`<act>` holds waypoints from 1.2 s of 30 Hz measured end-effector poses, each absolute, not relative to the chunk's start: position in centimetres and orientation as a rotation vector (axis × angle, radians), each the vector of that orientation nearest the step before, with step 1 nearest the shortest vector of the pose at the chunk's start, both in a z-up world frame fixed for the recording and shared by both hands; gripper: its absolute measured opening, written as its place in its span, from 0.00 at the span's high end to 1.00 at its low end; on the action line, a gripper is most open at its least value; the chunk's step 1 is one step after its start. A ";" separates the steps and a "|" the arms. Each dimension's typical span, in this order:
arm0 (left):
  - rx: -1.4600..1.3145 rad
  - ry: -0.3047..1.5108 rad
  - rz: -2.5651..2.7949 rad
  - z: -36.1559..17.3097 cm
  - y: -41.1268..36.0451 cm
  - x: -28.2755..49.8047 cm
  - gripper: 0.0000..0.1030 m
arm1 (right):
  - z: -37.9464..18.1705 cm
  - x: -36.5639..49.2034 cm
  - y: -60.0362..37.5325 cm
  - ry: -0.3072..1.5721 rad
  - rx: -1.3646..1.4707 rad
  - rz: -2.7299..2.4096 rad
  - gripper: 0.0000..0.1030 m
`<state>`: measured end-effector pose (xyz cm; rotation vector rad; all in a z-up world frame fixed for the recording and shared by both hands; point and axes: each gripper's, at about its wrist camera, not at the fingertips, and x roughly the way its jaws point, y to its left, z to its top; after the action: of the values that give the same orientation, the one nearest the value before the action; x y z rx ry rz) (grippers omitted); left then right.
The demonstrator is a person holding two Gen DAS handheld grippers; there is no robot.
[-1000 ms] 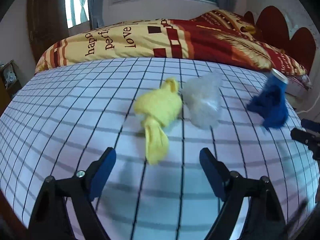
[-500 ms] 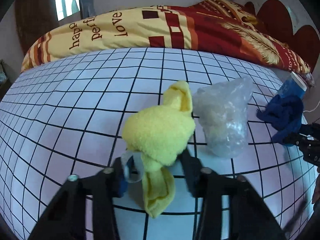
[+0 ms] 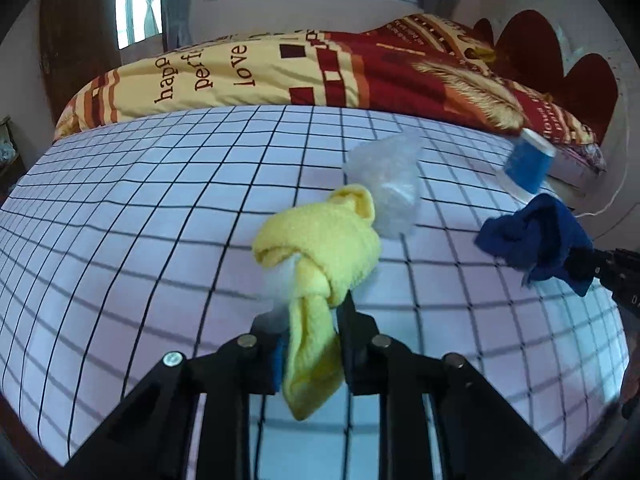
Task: Collect trash
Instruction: 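Grasp the yellow cloth with the left tool while the right tool grasps the blue cloth, then lift the yellow and blue cloths and carry them toward the bin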
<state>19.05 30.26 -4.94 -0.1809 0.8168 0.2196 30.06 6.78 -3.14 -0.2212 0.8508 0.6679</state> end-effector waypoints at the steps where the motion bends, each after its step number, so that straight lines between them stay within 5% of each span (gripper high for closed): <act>1: -0.184 0.810 0.210 -4.7 29.9 18.9 0.78 | -2.8 29.3 6.1 0.843 -0.210 0.670 0.93; 36: -0.141 0.729 -0.048 -1.8 12.4 12.3 0.81 | 1.0 17.1 -14.7 0.711 -0.099 0.439 0.94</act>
<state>12.32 12.40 -1.78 -0.1410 0.7286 -0.0477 17.05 -14.73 0.97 -0.0994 0.7108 0.4394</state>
